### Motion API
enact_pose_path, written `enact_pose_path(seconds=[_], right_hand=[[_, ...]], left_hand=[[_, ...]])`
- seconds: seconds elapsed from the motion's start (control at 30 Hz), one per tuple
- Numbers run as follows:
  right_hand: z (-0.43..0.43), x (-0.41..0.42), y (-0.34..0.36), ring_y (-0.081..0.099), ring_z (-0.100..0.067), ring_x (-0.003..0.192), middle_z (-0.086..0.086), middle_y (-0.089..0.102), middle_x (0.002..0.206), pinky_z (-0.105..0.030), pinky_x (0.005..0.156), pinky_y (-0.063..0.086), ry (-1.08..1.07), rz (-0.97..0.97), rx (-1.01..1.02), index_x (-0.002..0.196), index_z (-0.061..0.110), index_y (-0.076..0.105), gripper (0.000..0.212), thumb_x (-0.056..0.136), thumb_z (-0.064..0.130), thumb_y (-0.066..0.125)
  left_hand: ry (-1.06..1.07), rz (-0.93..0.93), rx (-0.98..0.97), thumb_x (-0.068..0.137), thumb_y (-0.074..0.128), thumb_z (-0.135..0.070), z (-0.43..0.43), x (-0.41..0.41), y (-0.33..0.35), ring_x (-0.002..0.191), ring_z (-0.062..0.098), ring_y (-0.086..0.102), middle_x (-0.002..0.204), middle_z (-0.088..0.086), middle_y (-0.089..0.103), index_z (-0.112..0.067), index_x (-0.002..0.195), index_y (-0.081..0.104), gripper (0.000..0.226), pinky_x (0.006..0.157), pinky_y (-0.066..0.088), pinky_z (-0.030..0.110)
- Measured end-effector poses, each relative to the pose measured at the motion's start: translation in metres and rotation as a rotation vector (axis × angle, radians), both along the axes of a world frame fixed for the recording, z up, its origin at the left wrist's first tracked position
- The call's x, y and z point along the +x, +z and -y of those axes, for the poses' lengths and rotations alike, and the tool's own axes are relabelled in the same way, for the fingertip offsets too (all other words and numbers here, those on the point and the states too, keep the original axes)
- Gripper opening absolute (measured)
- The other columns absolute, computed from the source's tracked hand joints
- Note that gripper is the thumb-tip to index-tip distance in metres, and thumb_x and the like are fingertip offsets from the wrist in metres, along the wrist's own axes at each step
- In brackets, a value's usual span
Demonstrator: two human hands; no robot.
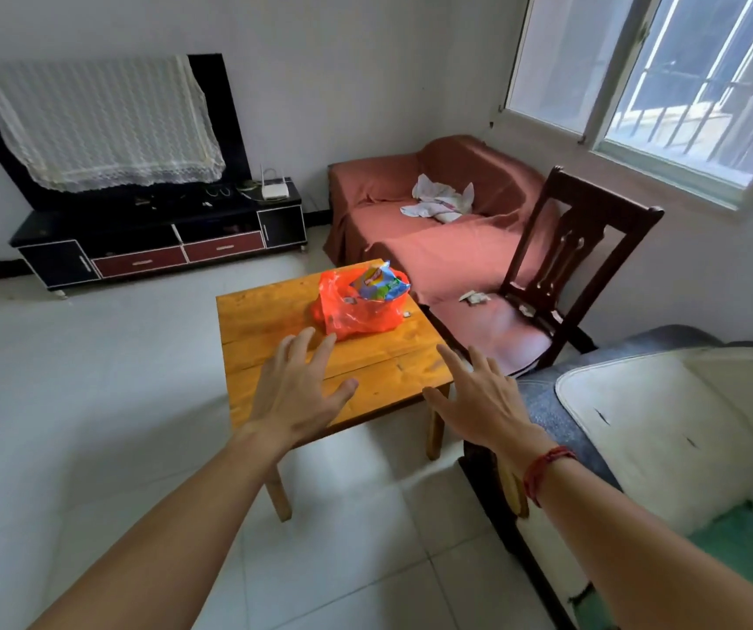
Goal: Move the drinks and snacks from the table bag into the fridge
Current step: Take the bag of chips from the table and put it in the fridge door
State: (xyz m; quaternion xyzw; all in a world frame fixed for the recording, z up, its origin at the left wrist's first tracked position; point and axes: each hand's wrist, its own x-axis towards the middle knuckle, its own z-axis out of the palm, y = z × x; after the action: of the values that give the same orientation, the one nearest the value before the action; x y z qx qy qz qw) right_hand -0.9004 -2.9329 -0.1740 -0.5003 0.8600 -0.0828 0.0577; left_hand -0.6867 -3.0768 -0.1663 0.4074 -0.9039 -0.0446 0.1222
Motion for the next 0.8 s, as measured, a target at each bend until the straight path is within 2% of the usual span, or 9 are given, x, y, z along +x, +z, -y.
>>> enact_pose_path(seconds=[0.17,0.43,0.8], right_hand=[[0.060,-0.041,-0.018,0.042,-0.033,0.134,-0.012,0.031,0.156,-0.047,0.101,0.044,0.017,0.013,0.018,0.158,0.037,0.016,0.076,0.094,0.067,0.044],[0.185,-0.099,-0.055,0.041,-0.035,0.136,-0.014,0.029,0.158,-0.048,0.103,0.043,0.022,0.000,0.074,0.158,0.037,0.014,0.077,0.094,0.068,0.043],[0.359,-0.173,-0.101,0.043,-0.036,0.131,-0.012,0.034,0.153,-0.048,0.102,0.043,-0.013,0.066,0.167,0.157,0.033,0.017,0.077,0.094,0.066,0.046]], left_hand=[[0.016,0.015,0.042,0.089,0.040,-0.069,0.057,-0.040,-0.021,0.145,0.027,0.019,0.159,0.005,0.023,-0.027,0.151,0.028,0.076,0.111,0.033,0.048],[0.006,-0.010,0.097,0.086,0.043,-0.068,0.191,-0.104,-0.066,0.143,0.029,0.024,0.156,0.007,0.027,-0.026,0.149,0.033,0.076,0.108,0.037,0.049],[-0.020,0.034,0.274,0.087,0.048,-0.067,0.366,-0.192,-0.109,0.144,0.029,0.019,0.159,0.006,0.023,-0.025,0.150,0.030,0.078,0.109,0.036,0.048]])
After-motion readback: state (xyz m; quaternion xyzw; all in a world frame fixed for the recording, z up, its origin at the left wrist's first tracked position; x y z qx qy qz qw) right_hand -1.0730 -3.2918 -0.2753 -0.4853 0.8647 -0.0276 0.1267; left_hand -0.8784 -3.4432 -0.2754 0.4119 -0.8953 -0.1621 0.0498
